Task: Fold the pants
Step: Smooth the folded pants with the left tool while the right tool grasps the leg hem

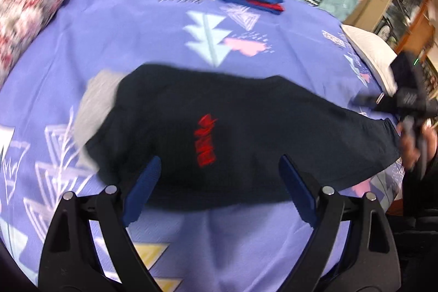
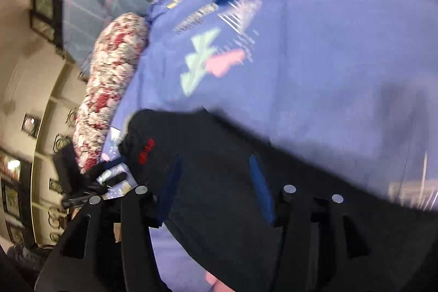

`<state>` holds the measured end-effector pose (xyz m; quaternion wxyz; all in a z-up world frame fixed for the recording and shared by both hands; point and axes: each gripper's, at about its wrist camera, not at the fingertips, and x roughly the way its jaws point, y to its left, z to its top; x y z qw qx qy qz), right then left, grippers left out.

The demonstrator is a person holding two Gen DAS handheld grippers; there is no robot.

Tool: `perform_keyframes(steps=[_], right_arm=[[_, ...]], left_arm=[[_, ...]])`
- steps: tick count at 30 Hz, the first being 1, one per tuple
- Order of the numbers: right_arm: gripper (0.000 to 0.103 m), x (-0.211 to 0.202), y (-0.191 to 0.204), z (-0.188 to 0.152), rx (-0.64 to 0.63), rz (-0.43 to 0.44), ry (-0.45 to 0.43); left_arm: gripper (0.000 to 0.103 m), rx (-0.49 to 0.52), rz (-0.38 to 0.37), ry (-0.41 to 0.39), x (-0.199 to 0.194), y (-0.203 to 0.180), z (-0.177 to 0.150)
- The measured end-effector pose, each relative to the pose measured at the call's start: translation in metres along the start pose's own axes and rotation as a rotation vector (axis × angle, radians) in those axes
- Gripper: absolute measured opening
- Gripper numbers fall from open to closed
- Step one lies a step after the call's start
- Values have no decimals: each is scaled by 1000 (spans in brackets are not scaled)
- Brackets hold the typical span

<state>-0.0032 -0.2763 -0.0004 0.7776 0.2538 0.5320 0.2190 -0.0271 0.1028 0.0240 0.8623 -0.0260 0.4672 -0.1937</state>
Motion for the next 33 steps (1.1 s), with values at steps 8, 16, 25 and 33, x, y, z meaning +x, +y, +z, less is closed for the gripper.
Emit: perform_keyframes(steps=[8, 16, 25, 33], right_arm=[[32, -62, -47, -42, 110, -111, -227], [40, -209, -119, -134, 306, -536, -452], [40, -177, -149, -112, 257, -555, -301], [11, -199, -111, -91, 93, -548, -385]], left_arm=[[94, -95, 71, 64, 37, 37, 0], [95, -185, 8, 7, 21, 30, 1], [99, -133, -8, 14, 21, 5, 2], [99, -151, 6, 17, 15, 13, -8]])
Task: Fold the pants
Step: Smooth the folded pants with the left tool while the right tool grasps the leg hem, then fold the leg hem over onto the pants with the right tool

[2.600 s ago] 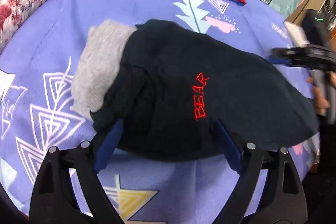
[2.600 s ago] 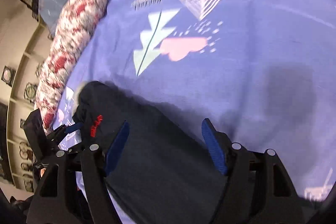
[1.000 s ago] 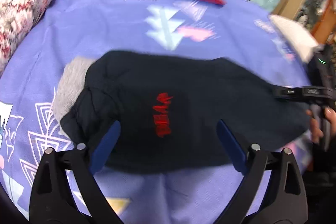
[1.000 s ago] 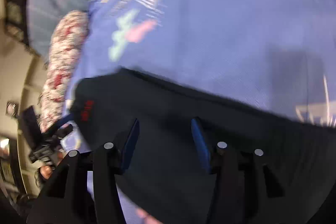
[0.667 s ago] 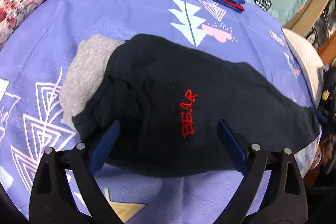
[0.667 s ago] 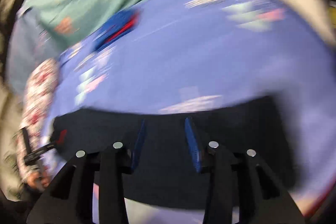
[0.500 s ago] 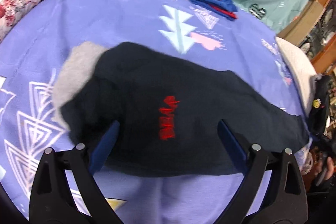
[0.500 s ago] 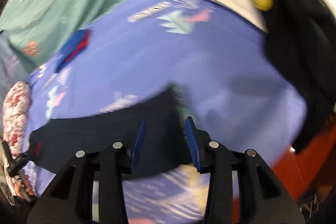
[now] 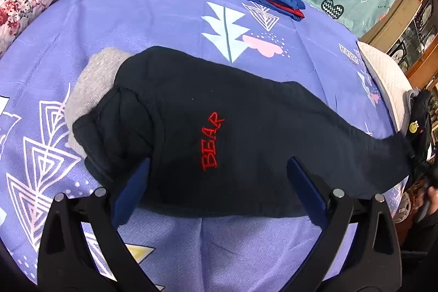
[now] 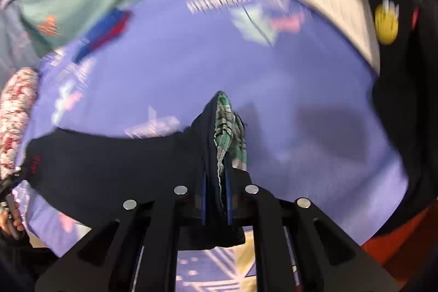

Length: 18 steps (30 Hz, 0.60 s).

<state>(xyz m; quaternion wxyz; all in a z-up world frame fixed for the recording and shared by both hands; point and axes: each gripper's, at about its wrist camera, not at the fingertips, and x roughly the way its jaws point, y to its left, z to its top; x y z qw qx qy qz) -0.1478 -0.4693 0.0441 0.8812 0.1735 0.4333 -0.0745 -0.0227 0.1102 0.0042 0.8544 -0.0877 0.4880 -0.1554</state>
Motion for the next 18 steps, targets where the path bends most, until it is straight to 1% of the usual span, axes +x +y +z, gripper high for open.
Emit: perform_keyframes(steps=[2, 4, 6, 8, 10, 12, 15, 18], right_arm=[[11, 1, -2, 3, -1, -6, -6], [11, 18, -12, 1, 27, -12, 33], [11, 44, -28, -5, 64, -24, 92], [12, 55, -37, -15, 82, -24, 127], [18, 53, -38, -22, 90, -31, 120], [18, 52, -38, -23, 86, -29, 113], [13, 44, -30, -19, 39, -58, 59], [12, 30, -25, -14, 23, -59, 24]], left_arm=[[99, 2, 5, 0, 2, -1, 1], [99, 2, 7, -1, 3, -1, 1], [99, 3, 8, 0, 4, -1, 0], [99, 11, 10, 0, 4, -2, -1], [99, 16, 11, 2, 4, -2, -2], [99, 19, 16, 3, 5, -2, -2], [100, 29, 30, 4, 7, -6, -1], [100, 35, 34, 3, 6, -7, -2]])
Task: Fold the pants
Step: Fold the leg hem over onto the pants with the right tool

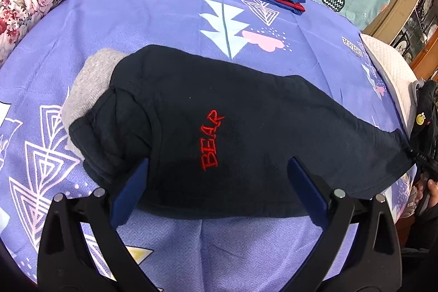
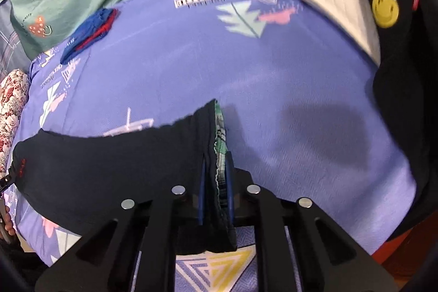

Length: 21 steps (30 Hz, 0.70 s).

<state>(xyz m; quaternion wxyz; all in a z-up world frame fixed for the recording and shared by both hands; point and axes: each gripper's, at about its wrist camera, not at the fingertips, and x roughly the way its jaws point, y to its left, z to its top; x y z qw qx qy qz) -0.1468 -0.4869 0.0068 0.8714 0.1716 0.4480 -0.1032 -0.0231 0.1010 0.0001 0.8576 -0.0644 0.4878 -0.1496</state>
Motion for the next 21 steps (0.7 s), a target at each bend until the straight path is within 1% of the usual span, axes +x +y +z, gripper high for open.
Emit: perform_keyframes(steps=[5, 6, 9, 10, 11, 12, 13, 14, 15, 16, 17, 18, 19, 21], right_arm=[[12, -5, 0, -2, -5, -4, 4], [12, -6, -1, -1, 2, 8, -6], [12, -18, -1, 10, 31, 86, -77], [12, -20, -1, 13, 31, 97, -82], [12, -17, -2, 13, 31, 94, -69], [12, -9, -4, 12, 37, 91, -36], [12, 7, -11, 7, 58, 90, 30], [12, 15, -14, 2, 68, 85, 58], [13, 21, -17, -4, 71, 82, 81], [16, 22, -18, -9, 68, 78, 83], [22, 18, -19, -12, 69, 71, 74], [38, 13, -20, -14, 73, 57, 64], [49, 5, -22, -16, 87, 40, 41], [50, -5, -29, -23, 128, 57, 46]], left_arm=[[100, -18, -17, -15, -4, 5, 2], [100, -23, -11, -20, -5, 6, 3], [100, -54, 17, -34, -5, 15, 9], [100, -64, 25, -38, -5, 19, 9], [100, -77, 35, -38, -3, 25, 9], [100, -85, 41, -34, -1, 30, 9], [100, -94, 34, -29, 2, 35, 8], [99, -104, 25, -30, 5, 41, 7], [92, -108, 32, -39, 5, 44, 6], [85, -109, 44, -48, 5, 47, 6], [82, -113, 53, -53, 5, 50, 6], [79, -121, 53, -55, 4, 53, 7], [79, -130, 44, -53, 3, 56, 8], [78, -141, 30, -48, 2, 59, 9]])
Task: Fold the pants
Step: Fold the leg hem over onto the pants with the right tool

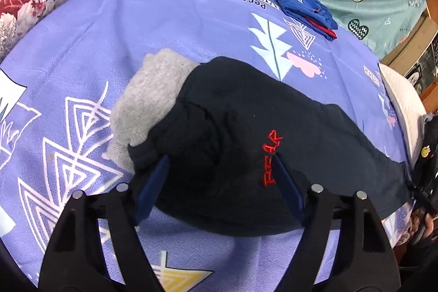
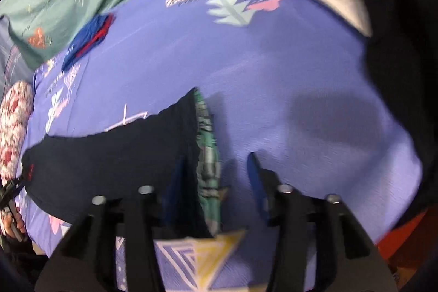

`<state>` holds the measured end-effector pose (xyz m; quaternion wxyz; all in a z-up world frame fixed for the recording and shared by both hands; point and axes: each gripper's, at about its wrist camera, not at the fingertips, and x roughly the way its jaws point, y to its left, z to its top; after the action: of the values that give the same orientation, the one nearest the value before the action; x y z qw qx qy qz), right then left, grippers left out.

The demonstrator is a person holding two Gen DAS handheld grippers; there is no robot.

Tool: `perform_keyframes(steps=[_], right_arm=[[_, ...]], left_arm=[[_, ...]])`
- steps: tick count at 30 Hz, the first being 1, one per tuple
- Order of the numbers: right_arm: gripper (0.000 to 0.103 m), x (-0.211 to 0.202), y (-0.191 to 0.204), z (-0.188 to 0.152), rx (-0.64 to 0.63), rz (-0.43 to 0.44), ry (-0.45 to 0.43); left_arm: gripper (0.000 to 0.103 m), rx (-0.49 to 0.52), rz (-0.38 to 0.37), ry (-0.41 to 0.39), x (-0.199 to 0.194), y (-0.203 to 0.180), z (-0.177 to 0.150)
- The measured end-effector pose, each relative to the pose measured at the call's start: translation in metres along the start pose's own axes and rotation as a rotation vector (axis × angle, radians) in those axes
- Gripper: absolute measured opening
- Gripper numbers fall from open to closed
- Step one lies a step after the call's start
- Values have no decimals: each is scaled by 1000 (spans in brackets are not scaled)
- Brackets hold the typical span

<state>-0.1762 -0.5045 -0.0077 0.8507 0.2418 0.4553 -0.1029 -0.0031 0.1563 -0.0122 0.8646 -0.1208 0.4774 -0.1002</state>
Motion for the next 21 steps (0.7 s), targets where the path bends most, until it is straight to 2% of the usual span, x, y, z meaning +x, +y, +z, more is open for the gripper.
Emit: perform_keyframes(steps=[2, 5, 8, 11, 13, 16, 18, 20, 21], right_arm=[[51, -6, -1, -7, 16, 4, 2], [61, -16, 1, -16, 100, 82, 23], [65, -11, 11, -20, 140, 139, 105], [83, -4, 20, -18, 168, 147, 152], [99, 0, 24, -14, 222, 175, 177], [100, -2, 23, -13, 322, 221, 197], [98, 1, 22, -18, 396, 314, 241], [96, 1, 22, -18, 399, 304, 219], [90, -1, 23, -17, 387, 268, 191]], left_arm=[[78, 3, 10, -1, 1, -2, 0], [80, 22, 42, -11, 2, -9, -2], [86, 52, 63, -13, 4, -18, -5], [92, 77, 70, -15, 4, -23, -8], [93, 77, 65, -17, 4, -22, -9], [93, 65, 43, -23, 2, -19, -9], [93, 61, 24, -32, 2, -17, -11], [95, 69, 18, -39, 4, -17, -12], [97, 77, 20, -39, 5, -19, -12]])
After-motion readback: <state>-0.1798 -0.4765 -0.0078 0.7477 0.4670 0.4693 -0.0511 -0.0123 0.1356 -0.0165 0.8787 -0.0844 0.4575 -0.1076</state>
